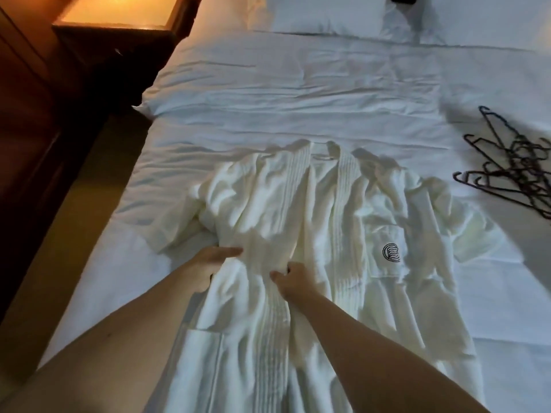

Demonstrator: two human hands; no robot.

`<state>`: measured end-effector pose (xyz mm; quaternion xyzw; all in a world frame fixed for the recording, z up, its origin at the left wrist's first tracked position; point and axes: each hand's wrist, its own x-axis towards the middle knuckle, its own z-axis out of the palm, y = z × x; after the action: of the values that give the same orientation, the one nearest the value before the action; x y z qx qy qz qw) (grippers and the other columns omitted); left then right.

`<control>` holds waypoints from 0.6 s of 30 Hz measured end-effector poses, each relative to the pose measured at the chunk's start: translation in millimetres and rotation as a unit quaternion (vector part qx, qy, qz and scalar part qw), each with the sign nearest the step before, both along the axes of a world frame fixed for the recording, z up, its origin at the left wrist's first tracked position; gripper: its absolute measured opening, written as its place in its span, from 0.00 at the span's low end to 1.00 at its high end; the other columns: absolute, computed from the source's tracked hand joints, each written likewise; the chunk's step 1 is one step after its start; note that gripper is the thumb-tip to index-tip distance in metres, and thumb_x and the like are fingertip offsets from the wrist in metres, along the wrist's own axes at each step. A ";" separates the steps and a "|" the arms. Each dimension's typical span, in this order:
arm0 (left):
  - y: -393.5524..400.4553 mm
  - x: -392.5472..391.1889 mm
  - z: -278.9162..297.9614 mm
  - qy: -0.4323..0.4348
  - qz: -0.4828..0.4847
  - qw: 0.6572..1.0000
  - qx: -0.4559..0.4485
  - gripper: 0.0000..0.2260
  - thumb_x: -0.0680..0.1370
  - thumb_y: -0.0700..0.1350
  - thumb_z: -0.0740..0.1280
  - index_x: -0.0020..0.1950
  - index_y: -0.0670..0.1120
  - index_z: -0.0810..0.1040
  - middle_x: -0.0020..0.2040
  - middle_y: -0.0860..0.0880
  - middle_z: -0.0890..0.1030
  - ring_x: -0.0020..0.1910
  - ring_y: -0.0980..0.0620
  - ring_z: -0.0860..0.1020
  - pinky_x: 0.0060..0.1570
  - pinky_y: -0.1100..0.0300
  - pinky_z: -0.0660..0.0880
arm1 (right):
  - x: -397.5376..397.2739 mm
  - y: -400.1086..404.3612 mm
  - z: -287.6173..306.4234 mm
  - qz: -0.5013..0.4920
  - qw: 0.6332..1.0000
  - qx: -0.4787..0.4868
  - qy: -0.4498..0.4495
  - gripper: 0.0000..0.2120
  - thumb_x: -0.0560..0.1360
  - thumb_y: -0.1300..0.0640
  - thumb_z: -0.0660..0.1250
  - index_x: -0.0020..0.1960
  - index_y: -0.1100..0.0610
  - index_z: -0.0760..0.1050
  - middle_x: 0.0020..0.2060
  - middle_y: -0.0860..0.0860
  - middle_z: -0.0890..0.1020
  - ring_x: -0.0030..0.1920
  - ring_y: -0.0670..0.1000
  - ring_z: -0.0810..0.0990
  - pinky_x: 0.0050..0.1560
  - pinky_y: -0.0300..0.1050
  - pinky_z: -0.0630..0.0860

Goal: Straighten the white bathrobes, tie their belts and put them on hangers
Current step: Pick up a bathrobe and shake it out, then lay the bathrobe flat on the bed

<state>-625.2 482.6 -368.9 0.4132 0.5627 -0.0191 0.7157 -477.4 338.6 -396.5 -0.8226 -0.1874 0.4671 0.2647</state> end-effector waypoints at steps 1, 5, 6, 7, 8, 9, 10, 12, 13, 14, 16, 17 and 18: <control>1.6 -1.3 2.8 -0.028 0.000 0.999 -0.031 0.22 0.70 0.49 0.77 0.60 0.40 0.82 0.54 0.41 0.85 0.52 0.41 0.84 0.61 0.45 0.77 | -4.7 -2.1 2.7 -0.014 0.999 0.031 0.019 0.12 0.77 0.53 0.70 0.57 0.59 0.78 0.43 0.51 0.82 0.47 0.53 0.82 0.55 0.52 0.80; 14.6 -15.2 6.9 -0.108 0.023 0.989 -0.095 0.24 0.66 0.48 0.81 0.59 0.41 0.82 0.53 0.40 0.86 0.47 0.42 0.86 0.45 0.48 0.82 | -0.8 -8.1 25.4 -0.087 0.994 0.045 -0.037 0.17 0.77 0.52 0.67 0.63 0.59 0.77 0.56 0.55 0.82 0.57 0.57 0.80 0.57 0.48 0.76; 20.3 -22.4 7.9 -0.111 0.019 0.990 -0.087 0.33 0.58 0.49 0.85 0.60 0.41 0.82 0.54 0.40 0.85 0.48 0.42 0.86 0.43 0.48 0.83 | 4.2 -12.1 30.4 -0.097 0.992 0.024 -0.082 0.15 0.79 0.55 0.66 0.63 0.61 0.76 0.56 0.57 0.82 0.57 0.58 0.80 0.52 0.45 0.72; 26.1 -30.8 8.7 -0.094 0.004 0.994 -0.059 0.39 0.54 0.51 0.87 0.62 0.42 0.81 0.55 0.40 0.85 0.50 0.41 0.85 0.45 0.46 0.83 | 8.3 -18.6 33.5 -0.122 0.985 0.001 -0.119 0.13 0.80 0.58 0.65 0.62 0.63 0.75 0.56 0.59 0.82 0.57 0.60 0.80 0.50 0.44 0.70; 31.2 -38.3 8.7 -0.064 -0.008 0.998 -0.006 0.39 0.56 0.52 0.87 0.64 0.43 0.79 0.56 0.41 0.85 0.51 0.40 0.85 0.48 0.44 0.82 | 12.6 -25.2 36.2 -0.151 0.979 -0.015 -0.140 0.12 0.81 0.60 0.64 0.62 0.63 0.74 0.55 0.61 0.81 0.57 0.61 0.79 0.48 0.44 0.69; 34.4 -46.3 6.6 -0.043 -0.020 0.997 0.057 0.34 0.63 0.52 0.84 0.66 0.45 0.78 0.56 0.43 0.85 0.52 0.40 0.84 0.51 0.42 0.82 | 12.0 -31.2 36.3 -0.173 0.973 -0.032 -0.152 0.11 0.81 0.61 0.63 0.61 0.63 0.73 0.55 0.62 0.81 0.57 0.62 0.79 0.48 0.45 0.69; 35.2 -53.9 3.3 -0.016 -0.030 0.994 0.104 0.27 0.70 0.50 0.81 0.65 0.47 0.77 0.56 0.44 0.85 0.52 0.41 0.84 0.53 0.40 0.81 | 6.4 -34.5 37.2 -0.178 0.972 -0.041 -0.150 0.11 0.81 0.60 0.62 0.62 0.62 0.71 0.55 0.62 0.80 0.56 0.63 0.79 0.49 0.47 0.71; 24.2 -66.7 1.5 0.013 -0.038 0.994 0.103 0.16 0.75 0.48 0.76 0.60 0.46 0.80 0.53 0.44 0.85 0.50 0.42 0.84 0.53 0.42 0.81 | -12.8 -39.2 34.7 -0.145 0.981 -0.047 -0.122 0.19 0.81 0.56 0.64 0.67 0.62 0.66 0.57 0.61 0.78 0.58 0.63 0.78 0.53 0.51 0.75; 12.7 -74.3 1.8 0.018 -0.032 0.998 0.052 0.13 0.76 0.48 0.75 0.58 0.45 0.81 0.52 0.43 0.85 0.48 0.43 0.84 0.51 0.46 0.81 | -25.2 -41.6 33.2 -0.135 0.984 -0.049 -0.107 0.24 0.80 0.54 0.66 0.70 0.63 0.63 0.59 0.60 0.77 0.59 0.63 0.78 0.56 0.54 0.76; -0.1 -81.2 2.3 0.030 -0.038 0.999 -0.011 0.10 0.77 0.47 0.73 0.56 0.45 0.81 0.49 0.43 0.85 0.45 0.43 0.83 0.48 0.50 0.81 | -35.7 -43.6 34.0 -0.128 0.985 -0.056 -0.099 0.28 0.78 0.52 0.69 0.71 0.62 0.61 0.59 0.59 0.77 0.58 0.62 0.78 0.57 0.54 0.77; -27.0 -98.4 1.1 0.063 -0.077 0.989 -0.106 0.05 0.78 0.45 0.70 0.53 0.46 0.82 0.44 0.44 0.83 0.41 0.45 0.81 0.45 0.54 0.77 | -57.0 -50.5 34.6 -0.112 0.986 -0.083 -0.094 0.33 0.75 0.48 0.72 0.71 0.60 0.60 0.59 0.57 0.77 0.57 0.61 0.79 0.56 0.52 0.78; -37.8 -104.6 -1.0 0.066 -0.090 0.986 -0.123 0.04 0.78 0.43 0.69 0.52 0.46 0.82 0.43 0.45 0.83 0.41 0.46 0.80 0.45 0.54 0.76 | -65.1 -53.1 32.8 -0.103 0.986 -0.093 -0.087 0.36 0.74 0.46 0.73 0.72 0.59 0.60 0.60 0.57 0.77 0.59 0.61 0.79 0.56 0.51 0.77; -46.8 -109.9 0.0 0.061 -0.094 0.987 -0.118 0.04 0.78 0.41 0.69 0.51 0.45 0.82 0.43 0.44 0.83 0.41 0.47 0.80 0.45 0.54 0.76 | -73.2 -55.7 33.6 -0.096 0.987 -0.097 -0.083 0.38 0.73 0.46 0.75 0.73 0.60 0.61 0.62 0.57 0.77 0.61 0.61 0.78 0.58 0.50 0.76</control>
<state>-735.1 435.8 -368.9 0.3745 0.5577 -0.1777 0.7191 -550.6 282.9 -362.9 -0.8944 -0.0830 0.3855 0.2111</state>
